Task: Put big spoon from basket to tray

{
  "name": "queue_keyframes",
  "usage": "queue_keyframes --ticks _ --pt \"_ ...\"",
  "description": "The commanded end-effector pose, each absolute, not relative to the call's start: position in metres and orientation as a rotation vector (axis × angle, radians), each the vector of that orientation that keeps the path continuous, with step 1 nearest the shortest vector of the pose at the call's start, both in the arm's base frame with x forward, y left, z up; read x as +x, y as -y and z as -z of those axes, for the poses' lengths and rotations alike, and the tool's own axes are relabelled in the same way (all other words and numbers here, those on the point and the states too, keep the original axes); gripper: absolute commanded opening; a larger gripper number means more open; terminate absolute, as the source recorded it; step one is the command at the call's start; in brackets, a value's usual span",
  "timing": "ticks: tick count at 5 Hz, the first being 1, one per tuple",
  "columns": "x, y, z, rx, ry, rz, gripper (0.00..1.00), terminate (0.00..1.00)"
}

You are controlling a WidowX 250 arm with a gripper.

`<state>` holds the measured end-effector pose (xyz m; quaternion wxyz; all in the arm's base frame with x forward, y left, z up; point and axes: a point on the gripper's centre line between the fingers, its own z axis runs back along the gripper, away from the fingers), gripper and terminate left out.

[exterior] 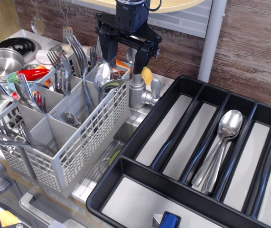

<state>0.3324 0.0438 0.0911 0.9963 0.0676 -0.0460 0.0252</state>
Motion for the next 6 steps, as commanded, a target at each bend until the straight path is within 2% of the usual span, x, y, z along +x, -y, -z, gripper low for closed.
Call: queue_keyframes --ticks 1,3,4,6 --pt "0.332 -0.044 -0.091 0.135 0.092 -0.051 1.00 0.00" --pt "0.331 -0.044 -0.084 0.383 0.173 0.146 1.00 0.00" --pt "0.333 -0.046 -0.079 0.444 0.194 0.180 1.00 0.00" --pt "0.334 -0.055 -0.063 0.457 0.244 0.195 1.00 0.00"
